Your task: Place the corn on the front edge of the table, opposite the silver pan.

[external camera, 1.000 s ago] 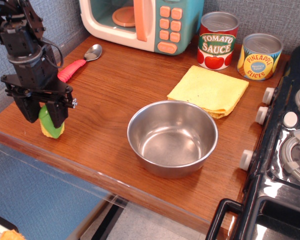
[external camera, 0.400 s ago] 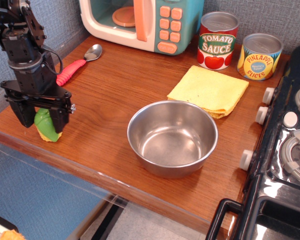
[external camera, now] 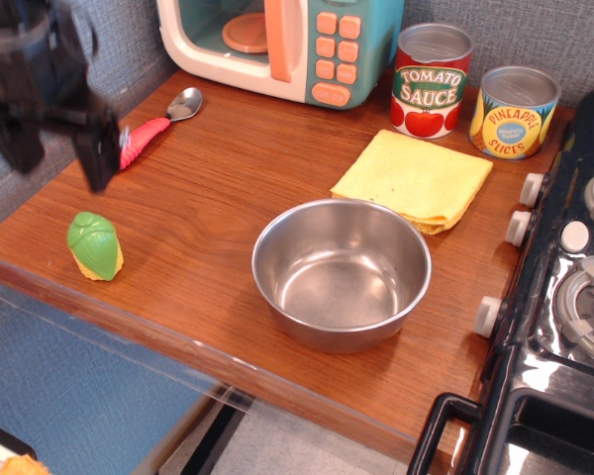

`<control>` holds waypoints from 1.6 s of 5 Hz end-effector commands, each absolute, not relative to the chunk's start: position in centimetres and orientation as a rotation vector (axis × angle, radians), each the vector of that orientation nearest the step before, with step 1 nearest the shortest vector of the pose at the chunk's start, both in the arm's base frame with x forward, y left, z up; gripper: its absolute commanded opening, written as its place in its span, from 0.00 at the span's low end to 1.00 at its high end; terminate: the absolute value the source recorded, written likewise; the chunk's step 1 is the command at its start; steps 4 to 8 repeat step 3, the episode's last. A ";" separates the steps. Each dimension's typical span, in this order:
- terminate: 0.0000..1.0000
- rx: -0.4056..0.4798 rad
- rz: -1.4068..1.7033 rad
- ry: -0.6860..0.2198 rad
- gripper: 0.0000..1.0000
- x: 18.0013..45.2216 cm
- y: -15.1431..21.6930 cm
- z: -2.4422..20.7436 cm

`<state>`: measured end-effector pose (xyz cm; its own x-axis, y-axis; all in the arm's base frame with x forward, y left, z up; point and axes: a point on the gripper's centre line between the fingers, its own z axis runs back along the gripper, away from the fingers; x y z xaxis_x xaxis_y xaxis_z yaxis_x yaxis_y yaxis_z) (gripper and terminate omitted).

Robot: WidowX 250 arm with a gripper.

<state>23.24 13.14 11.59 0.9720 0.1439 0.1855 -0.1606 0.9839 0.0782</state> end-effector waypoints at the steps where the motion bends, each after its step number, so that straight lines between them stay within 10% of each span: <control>1: 0.00 0.134 0.110 -0.169 1.00 24.5 11.2 12.8; 2: 0.00 0.134 0.110 -0.169 1.00 24.5 11.2 12.8; 3: 1.00 0.134 0.110 -0.169 1.00 24.5 11.2 12.8; 8: 1.00 0.134 0.110 -0.169 1.00 24.5 11.2 12.8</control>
